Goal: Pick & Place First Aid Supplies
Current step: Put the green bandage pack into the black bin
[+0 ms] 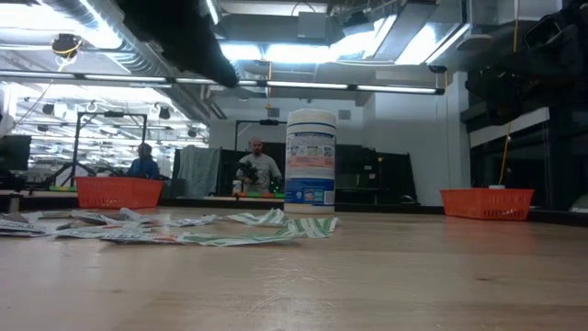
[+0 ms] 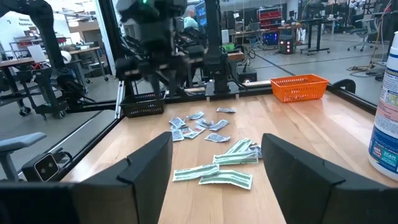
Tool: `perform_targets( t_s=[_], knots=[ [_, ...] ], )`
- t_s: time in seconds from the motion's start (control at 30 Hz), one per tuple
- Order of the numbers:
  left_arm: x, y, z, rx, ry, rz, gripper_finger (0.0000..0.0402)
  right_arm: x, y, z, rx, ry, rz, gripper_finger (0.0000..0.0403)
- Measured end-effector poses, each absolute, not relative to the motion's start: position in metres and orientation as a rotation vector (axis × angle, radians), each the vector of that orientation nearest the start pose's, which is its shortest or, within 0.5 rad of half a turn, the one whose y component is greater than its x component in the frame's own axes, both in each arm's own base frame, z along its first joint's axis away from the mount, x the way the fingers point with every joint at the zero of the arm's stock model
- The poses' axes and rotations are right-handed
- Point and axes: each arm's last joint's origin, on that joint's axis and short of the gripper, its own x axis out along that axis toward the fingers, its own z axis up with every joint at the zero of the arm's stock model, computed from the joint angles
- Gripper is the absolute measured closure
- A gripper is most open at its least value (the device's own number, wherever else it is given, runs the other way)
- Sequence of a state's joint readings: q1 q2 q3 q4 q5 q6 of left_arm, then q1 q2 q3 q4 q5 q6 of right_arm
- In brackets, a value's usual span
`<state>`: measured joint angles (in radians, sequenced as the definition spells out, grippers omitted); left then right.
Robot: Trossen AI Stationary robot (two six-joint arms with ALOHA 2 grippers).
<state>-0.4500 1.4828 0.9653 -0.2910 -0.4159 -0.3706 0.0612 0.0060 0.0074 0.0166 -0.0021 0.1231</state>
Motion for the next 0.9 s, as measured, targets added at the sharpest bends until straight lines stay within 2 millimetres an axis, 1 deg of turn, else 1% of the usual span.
perform_targets(
  t_s=[0.13,0.33,0.43,0.57,0.73,0.9],
  knots=[
    [0.289,-0.135,0.212,0.053,0.731,0.03,0.0293,0.097,0.006,0.167,0.124,-0.014,0.065,0.0158],
    [0.301,-0.155,0.186,0.103,0.721,-0.028,0.0295,0.097,0.006,0.167,0.124,-0.014,0.064,0.0158],
    [0.306,-0.162,0.174,0.132,0.712,-0.046,0.0297,0.097,0.006,0.167,0.124,-0.014,0.064,0.0158],
    [0.314,-0.162,0.16,0.159,0.704,-0.043,0.0297,0.097,0.006,0.167,0.124,-0.014,0.064,0.0158],
    [0.327,-0.158,0.143,0.136,0.68,-0.024,0.0297,0.097,0.006,0.167,0.124,-0.014,0.064,0.0158],
    [0.338,-0.155,0.13,0.105,0.652,-0.029,0.0284,0.097,0.006,0.167,0.124,-0.015,0.064,0.0158]
  ],
)
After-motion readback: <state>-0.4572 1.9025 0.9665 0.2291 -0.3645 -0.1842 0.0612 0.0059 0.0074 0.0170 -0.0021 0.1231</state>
